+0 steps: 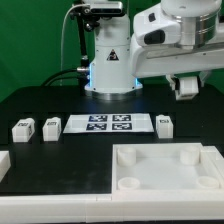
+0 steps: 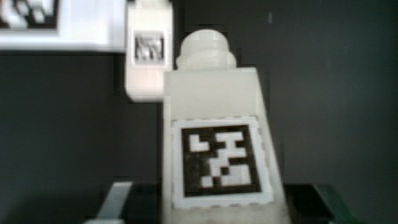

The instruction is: Assemble one leg

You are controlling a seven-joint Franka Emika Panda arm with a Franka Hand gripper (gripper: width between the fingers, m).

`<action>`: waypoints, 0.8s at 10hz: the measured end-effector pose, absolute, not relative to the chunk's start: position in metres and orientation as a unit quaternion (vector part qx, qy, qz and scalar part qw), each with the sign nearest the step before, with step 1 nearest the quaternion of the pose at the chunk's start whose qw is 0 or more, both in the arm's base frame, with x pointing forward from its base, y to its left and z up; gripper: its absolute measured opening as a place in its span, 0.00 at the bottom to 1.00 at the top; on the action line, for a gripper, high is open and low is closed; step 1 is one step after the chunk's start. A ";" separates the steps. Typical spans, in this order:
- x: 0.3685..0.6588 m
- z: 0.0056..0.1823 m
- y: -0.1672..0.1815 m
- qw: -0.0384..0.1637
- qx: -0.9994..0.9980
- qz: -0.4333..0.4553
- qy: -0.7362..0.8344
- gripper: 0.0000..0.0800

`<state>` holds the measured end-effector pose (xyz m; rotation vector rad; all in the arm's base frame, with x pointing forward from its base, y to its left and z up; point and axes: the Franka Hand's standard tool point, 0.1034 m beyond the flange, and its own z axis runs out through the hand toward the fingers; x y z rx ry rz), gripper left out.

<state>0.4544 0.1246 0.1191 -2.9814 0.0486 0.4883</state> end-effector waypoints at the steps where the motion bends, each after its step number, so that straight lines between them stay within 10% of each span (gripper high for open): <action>1: 0.457 0.121 0.124 0.059 -0.992 0.112 0.017 0.37; 5: 0.545 0.158 0.096 0.049 -0.997 -0.065 -0.012 0.37; 8: 0.552 0.158 0.105 0.048 -0.981 -0.187 -0.025 0.37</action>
Offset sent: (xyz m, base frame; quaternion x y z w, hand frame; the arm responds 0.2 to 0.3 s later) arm 0.0975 -0.0515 0.0460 -0.0662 0.2524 -0.0926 0.9609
